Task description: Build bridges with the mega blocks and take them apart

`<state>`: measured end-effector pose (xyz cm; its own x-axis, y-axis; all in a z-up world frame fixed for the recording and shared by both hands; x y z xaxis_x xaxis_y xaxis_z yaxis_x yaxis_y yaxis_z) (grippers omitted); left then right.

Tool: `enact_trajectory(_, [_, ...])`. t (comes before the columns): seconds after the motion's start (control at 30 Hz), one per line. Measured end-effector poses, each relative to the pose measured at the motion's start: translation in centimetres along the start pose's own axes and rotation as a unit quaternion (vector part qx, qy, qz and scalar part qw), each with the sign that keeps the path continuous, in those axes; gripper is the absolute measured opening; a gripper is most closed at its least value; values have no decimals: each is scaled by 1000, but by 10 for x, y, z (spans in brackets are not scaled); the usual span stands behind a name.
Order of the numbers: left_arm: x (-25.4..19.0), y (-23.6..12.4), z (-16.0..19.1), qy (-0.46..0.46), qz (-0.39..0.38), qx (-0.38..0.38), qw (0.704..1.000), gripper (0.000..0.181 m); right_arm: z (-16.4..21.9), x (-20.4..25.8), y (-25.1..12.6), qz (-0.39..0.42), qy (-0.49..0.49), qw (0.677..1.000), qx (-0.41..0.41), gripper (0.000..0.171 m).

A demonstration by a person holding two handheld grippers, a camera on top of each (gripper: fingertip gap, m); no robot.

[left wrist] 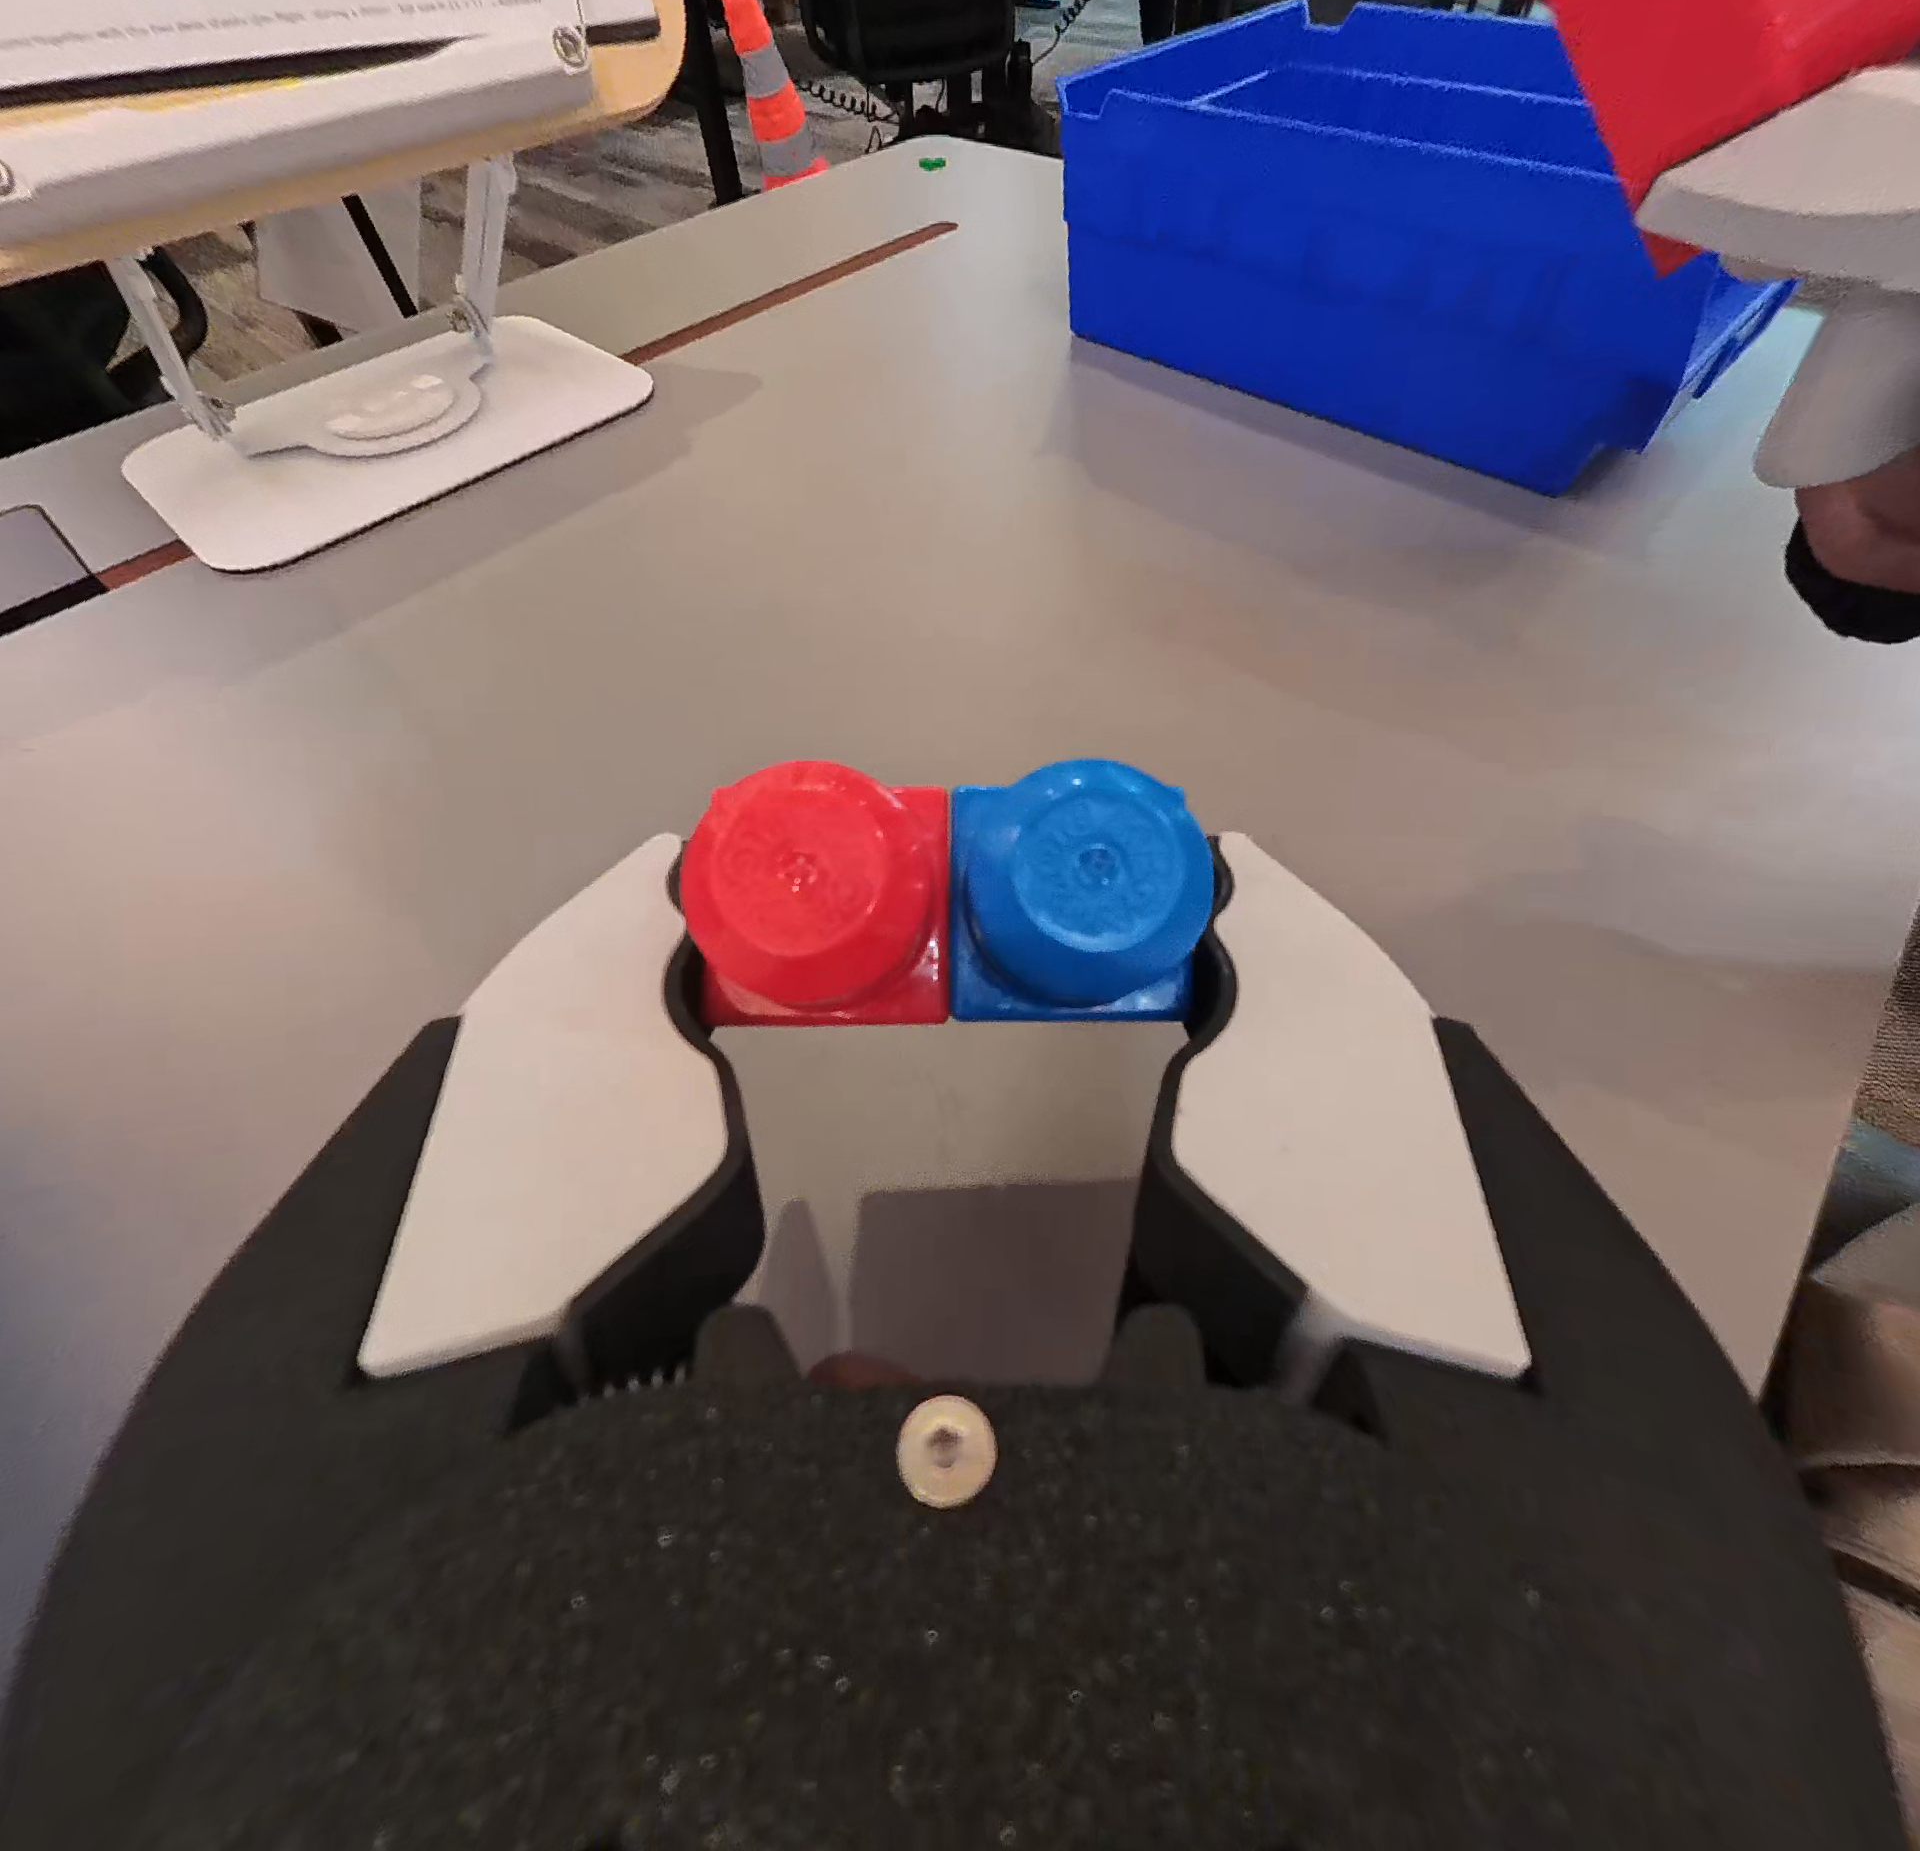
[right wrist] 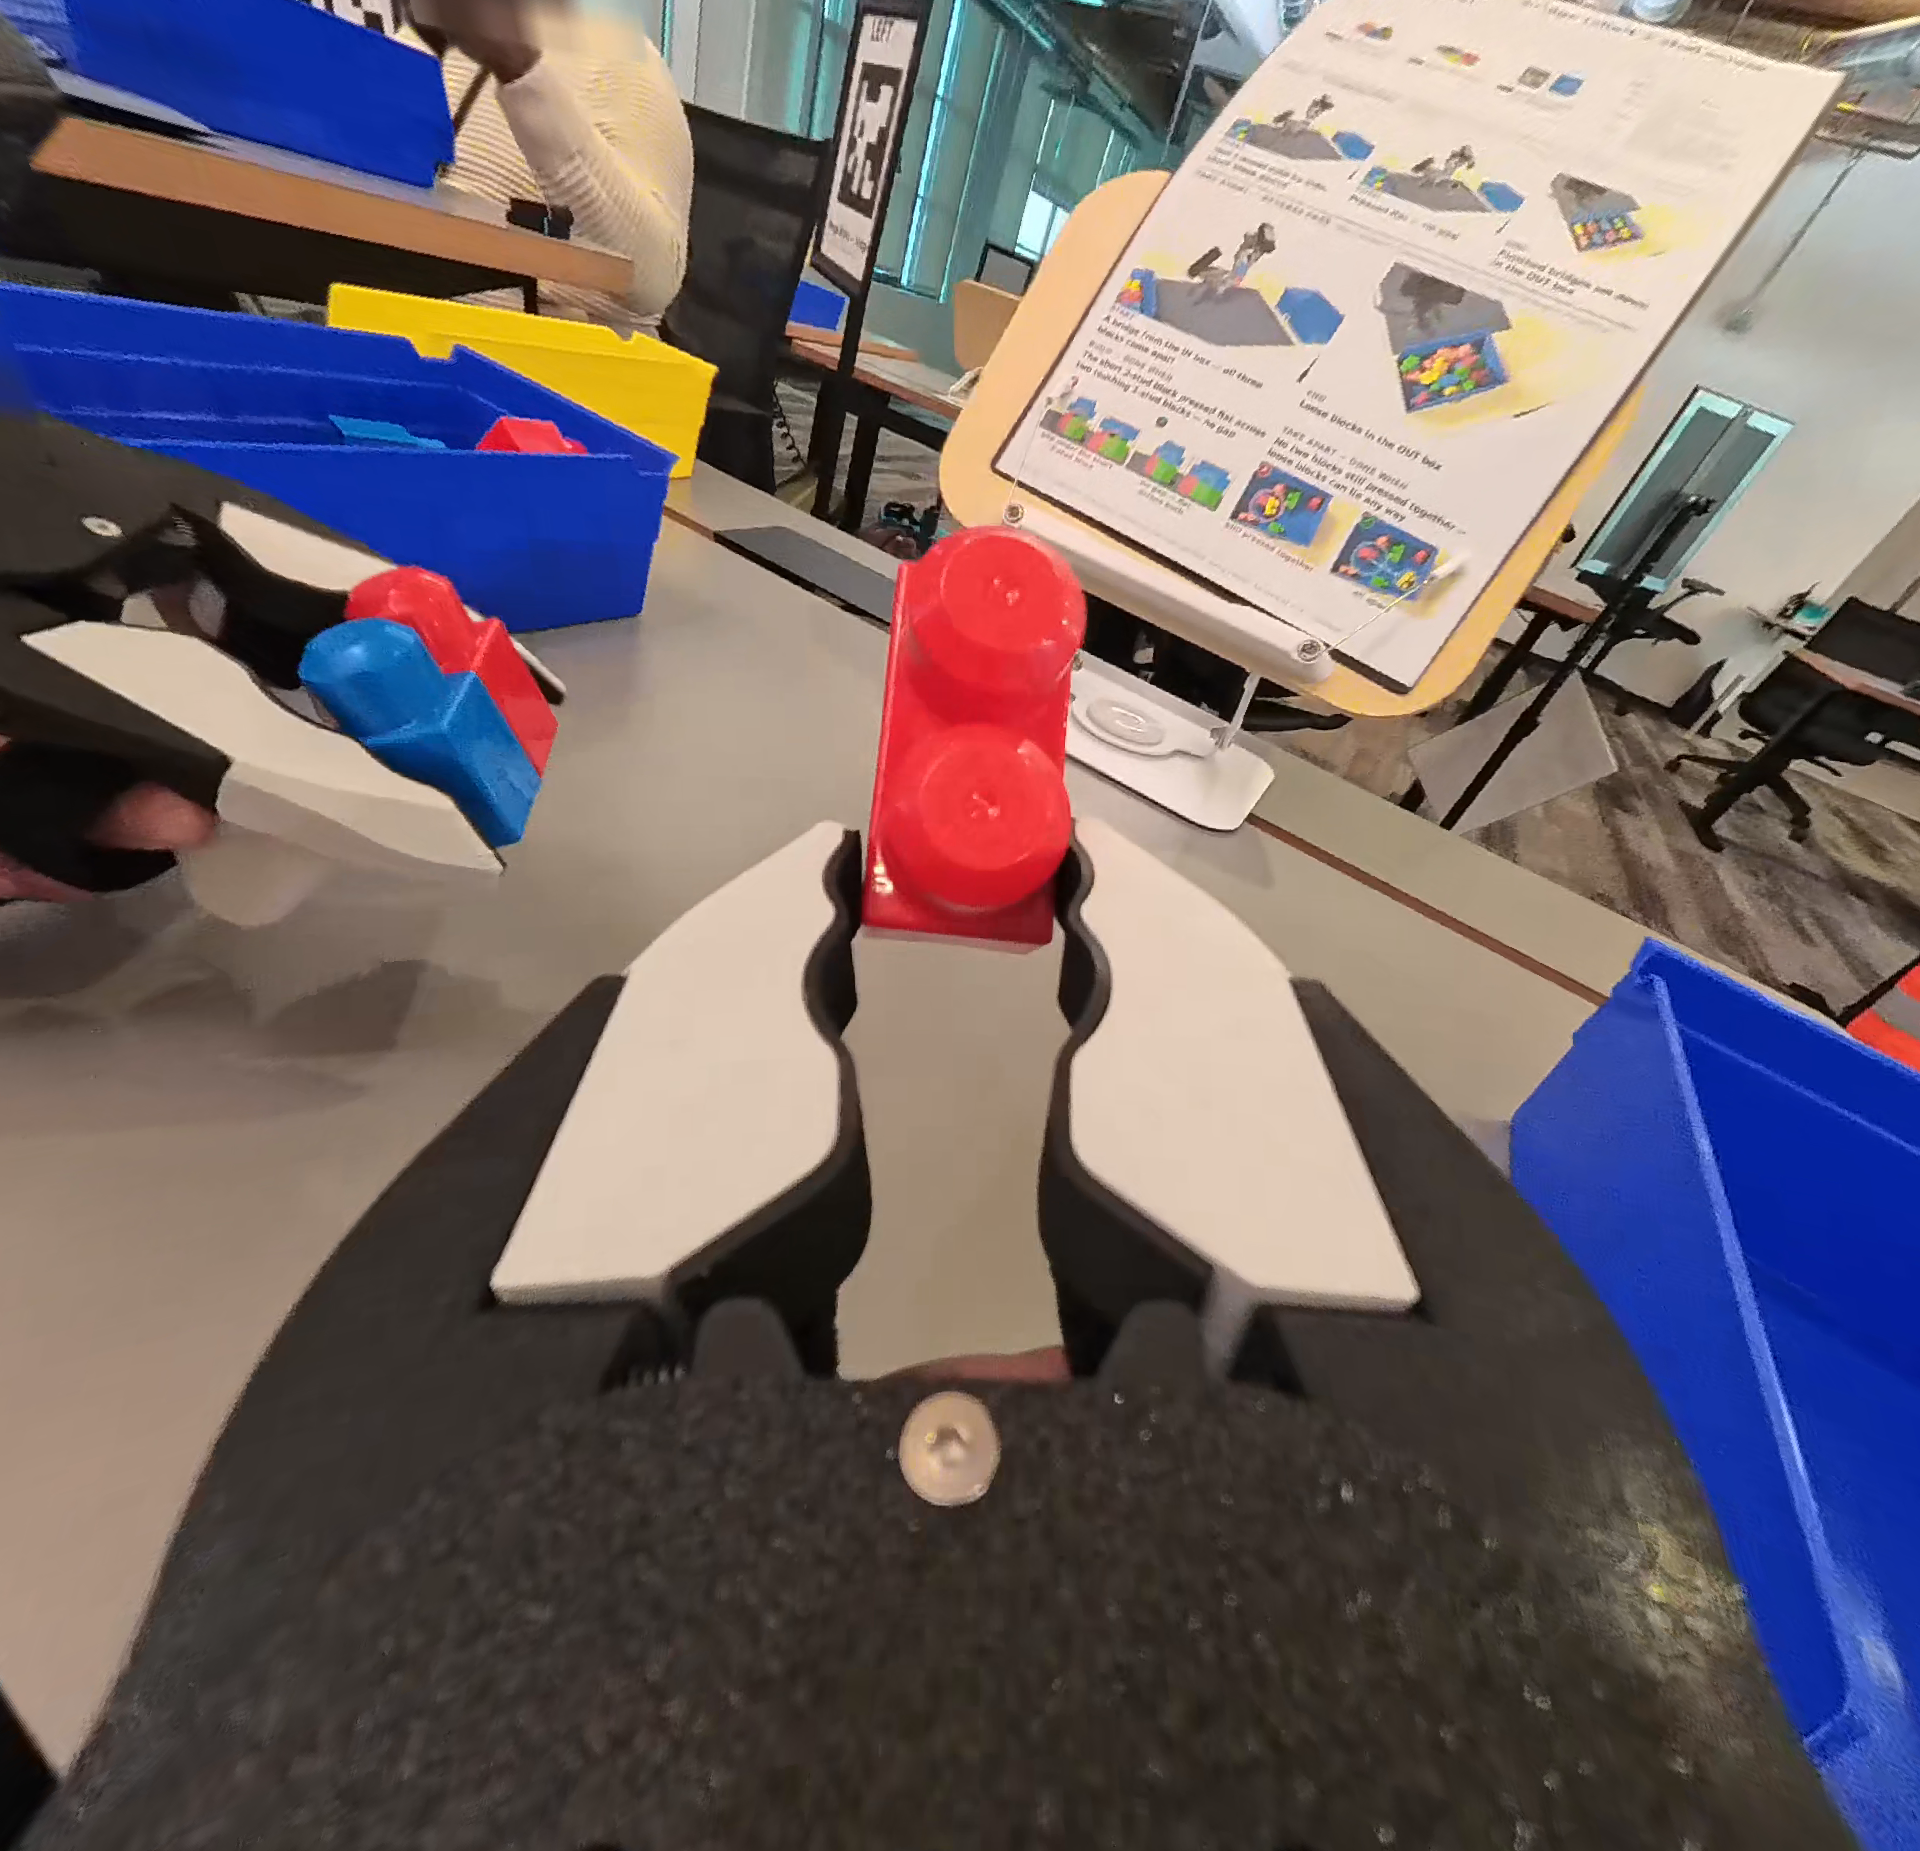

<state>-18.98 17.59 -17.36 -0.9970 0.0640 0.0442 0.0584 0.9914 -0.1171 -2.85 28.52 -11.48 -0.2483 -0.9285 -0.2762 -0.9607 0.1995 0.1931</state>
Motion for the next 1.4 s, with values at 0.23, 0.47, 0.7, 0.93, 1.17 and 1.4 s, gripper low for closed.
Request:
enact_trajectory(0.23, [-5, -2, 1, 48, -10, 20, 999, 89, -9, 4, 3, -11, 11, 1000, 14, 35])
enact_trajectory(0.47, [6, 33, -5, 108, 0, 78, 991, 89, -10, 20, 46, -86, 51, 989, 107, 36])
enact_trajectory(0.7, [21, 80, -10, 144, 24, 140, 979, 89, 8, 16, 96, -122, 75, 969, 202, 35])
enact_trajectory(0.93, [24, 109, -13, 155, 25, 144, 977, 88, 21, 16, 116, -129, 80, 959, 241, 35])
enact_trajectory(1.17, [22, 121, -7, 139, 28, 136, 980, 89, 38, 14, 117, -128, 89, 946, 284, 36])
enact_trajectory(1.4, [21, 125, -7, 132, 28, 136, 982, 89, 44, 10, 117, -135, 83, 938, 309, 35])
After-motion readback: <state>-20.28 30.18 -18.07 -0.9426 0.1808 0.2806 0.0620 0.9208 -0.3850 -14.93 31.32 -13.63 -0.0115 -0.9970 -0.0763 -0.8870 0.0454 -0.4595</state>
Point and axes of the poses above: each gripper's, where its closed fingertips meet, y out along the fingers, z out of its underside, x = y × z across the jaws, the point moved 5 cm from there along -y, back along the fingers, and after that the axes turned 15 degrees about -x, right-handed, at the moved point
